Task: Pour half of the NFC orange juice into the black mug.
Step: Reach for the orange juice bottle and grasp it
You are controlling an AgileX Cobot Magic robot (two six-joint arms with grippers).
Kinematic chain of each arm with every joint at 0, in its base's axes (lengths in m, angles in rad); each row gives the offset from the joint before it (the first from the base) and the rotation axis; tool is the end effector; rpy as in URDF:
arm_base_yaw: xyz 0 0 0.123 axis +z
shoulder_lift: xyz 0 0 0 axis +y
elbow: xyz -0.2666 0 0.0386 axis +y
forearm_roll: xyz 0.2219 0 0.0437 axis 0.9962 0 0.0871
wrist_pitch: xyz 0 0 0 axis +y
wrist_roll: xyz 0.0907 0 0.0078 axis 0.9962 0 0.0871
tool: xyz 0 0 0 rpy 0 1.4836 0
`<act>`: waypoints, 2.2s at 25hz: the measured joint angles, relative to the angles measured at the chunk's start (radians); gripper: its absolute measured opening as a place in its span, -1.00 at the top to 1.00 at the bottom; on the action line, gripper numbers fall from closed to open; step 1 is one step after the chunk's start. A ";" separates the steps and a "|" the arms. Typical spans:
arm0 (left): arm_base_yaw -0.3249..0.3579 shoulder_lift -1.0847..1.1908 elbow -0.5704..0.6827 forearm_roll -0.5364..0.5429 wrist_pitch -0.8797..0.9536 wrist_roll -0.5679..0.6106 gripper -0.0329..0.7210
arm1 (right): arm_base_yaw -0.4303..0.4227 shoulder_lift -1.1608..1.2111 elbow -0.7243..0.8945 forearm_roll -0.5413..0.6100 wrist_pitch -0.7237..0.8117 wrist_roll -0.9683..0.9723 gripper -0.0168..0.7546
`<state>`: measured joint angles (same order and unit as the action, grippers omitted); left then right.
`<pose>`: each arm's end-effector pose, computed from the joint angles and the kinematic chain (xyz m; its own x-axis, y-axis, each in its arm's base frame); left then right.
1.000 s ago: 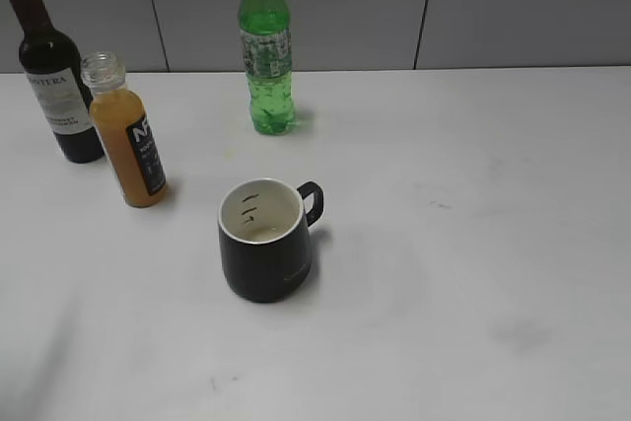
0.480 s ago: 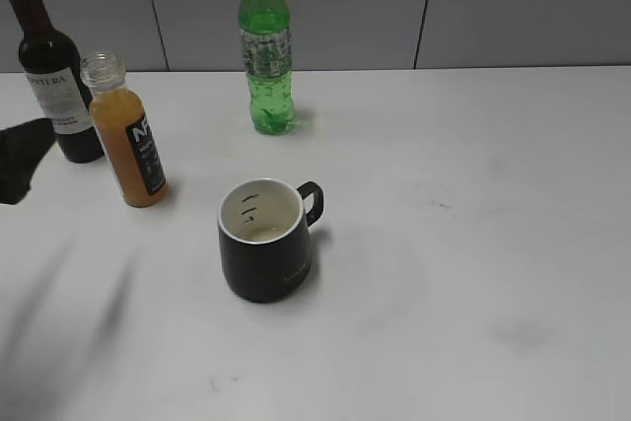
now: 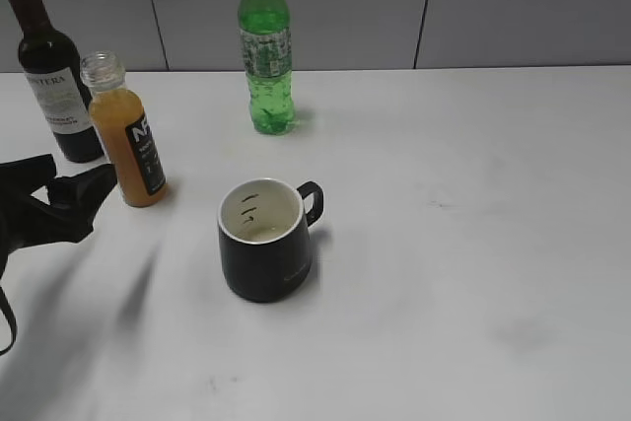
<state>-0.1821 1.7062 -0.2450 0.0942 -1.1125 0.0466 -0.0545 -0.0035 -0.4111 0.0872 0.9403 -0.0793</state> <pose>0.2243 -0.0491 0.1424 -0.2319 0.1321 -0.9637 0.2821 0.9573 0.0634 0.0013 0.0063 0.2515 -0.4219 -0.0048 -0.9066 -0.0210 0.9998 0.0045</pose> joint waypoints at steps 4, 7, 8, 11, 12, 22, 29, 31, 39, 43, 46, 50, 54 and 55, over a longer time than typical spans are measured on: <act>0.000 0.102 -0.018 0.034 -0.080 -0.001 -0.71 | 0.000 0.000 0.000 0.000 0.000 0.000 -0.59; 0.000 0.160 -0.059 0.041 -0.089 -0.001 -0.71 | 0.000 0.000 0.000 0.000 0.000 0.000 -0.59; 0.000 0.174 -0.073 0.042 -0.089 -0.001 -0.71 | 0.000 0.000 0.000 0.000 0.000 0.000 -0.59; 0.000 0.199 -0.105 0.045 -0.091 -0.001 -0.70 | 0.000 0.000 0.000 0.000 0.000 0.000 -0.59; 0.000 0.205 -0.109 0.044 -0.093 -0.001 -0.70 | 0.000 0.000 0.000 0.000 0.000 0.000 -0.59; 0.000 0.266 -0.200 0.033 -0.076 0.001 -0.69 | 0.000 0.000 0.000 0.000 0.000 0.000 -0.59; 0.000 0.328 -0.259 0.033 -0.062 0.004 -0.69 | 0.000 0.000 0.000 0.000 0.000 0.001 -0.59; 0.000 0.346 -0.281 0.033 -0.061 0.005 -0.69 | 0.000 0.000 0.000 0.000 0.000 0.001 -0.59; 0.000 0.406 -0.376 0.037 -0.042 0.005 -0.71 | 0.000 0.000 0.000 0.000 0.000 0.001 -0.59; 0.000 0.410 -0.417 0.039 -0.014 0.005 -0.74 | 0.000 0.000 0.000 0.000 0.000 0.001 -0.59; 0.000 0.418 -0.448 0.040 -0.001 0.005 -0.76 | 0.000 0.000 0.000 0.000 0.000 0.001 -0.59; 0.000 0.431 -0.469 0.040 0.006 0.005 -0.77 | 0.000 0.000 0.000 0.000 0.001 0.001 -0.59; 0.000 0.453 -0.481 0.042 0.000 0.005 -0.77 | 0.000 0.000 0.000 0.000 0.001 0.001 -0.59; 0.000 0.460 -0.482 0.050 -0.002 0.005 -0.77 | 0.000 0.000 0.000 0.000 0.001 0.001 -0.59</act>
<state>-0.1821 2.1663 -0.7268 0.1438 -1.1147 0.0517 -0.0545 -0.0035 -0.4111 0.0868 0.9411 -0.0786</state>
